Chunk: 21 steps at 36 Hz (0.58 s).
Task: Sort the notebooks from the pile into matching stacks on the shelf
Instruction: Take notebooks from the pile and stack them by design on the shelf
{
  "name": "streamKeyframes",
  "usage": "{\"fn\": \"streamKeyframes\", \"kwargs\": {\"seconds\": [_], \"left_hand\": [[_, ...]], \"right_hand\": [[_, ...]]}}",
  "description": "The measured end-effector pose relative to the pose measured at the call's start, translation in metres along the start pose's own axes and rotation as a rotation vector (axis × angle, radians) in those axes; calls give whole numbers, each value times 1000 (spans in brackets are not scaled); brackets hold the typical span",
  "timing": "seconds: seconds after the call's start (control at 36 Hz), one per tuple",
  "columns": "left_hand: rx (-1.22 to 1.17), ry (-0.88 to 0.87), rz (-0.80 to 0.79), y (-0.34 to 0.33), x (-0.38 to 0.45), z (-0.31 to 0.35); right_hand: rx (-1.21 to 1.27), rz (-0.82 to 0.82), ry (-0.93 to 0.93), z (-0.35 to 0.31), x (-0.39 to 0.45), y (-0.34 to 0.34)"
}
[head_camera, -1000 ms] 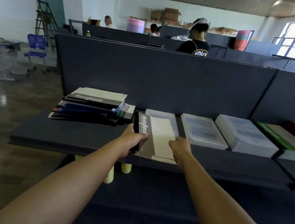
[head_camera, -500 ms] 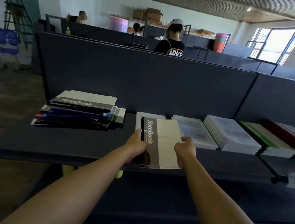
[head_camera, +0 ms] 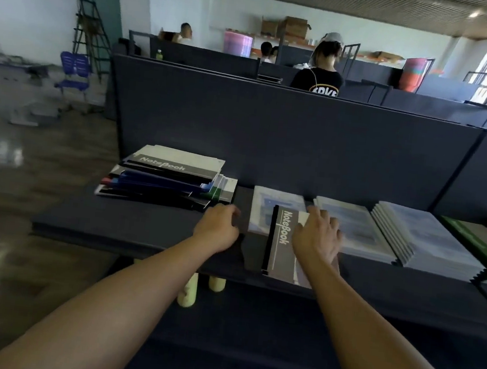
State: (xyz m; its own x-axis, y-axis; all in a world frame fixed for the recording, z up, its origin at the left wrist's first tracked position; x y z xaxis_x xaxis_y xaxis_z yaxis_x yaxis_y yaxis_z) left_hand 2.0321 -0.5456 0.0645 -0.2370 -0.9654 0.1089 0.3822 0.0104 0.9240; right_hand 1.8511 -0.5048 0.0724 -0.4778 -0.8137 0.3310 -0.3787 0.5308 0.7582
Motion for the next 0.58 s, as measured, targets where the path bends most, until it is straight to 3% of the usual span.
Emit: {"fn": "streamKeyframes", "kwargs": {"seconds": [0.17, 0.31, 0.42, 0.58], "left_hand": [[218, 24, 59, 24, 3, -44], [490, -121, 255, 45, 13, -76], [501, -144, 357, 60, 30, -98], [446, -192, 380, 64, 48, -121]], "right_hand": [[-5, -168, 252, -62, 2, -26], [-121, -271, 416, -108, 5, -52], [-81, -312, 382, -134, 15, -71], [-124, -401, 375, -156, 27, -99]]}}
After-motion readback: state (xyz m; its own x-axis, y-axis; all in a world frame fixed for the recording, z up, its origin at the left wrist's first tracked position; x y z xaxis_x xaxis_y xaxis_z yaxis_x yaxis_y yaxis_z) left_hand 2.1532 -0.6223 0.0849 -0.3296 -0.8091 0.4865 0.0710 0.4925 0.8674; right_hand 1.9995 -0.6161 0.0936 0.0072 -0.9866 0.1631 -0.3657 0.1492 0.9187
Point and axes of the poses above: each hand's wrist, its own x-axis towards the middle knuckle, its own y-axis out of the back of the hand, z = x × y, the point moved 1 cm from there along x, towards the middle knuckle, and after that the axes turned 15 degrees about x, right-handed, at the moved point
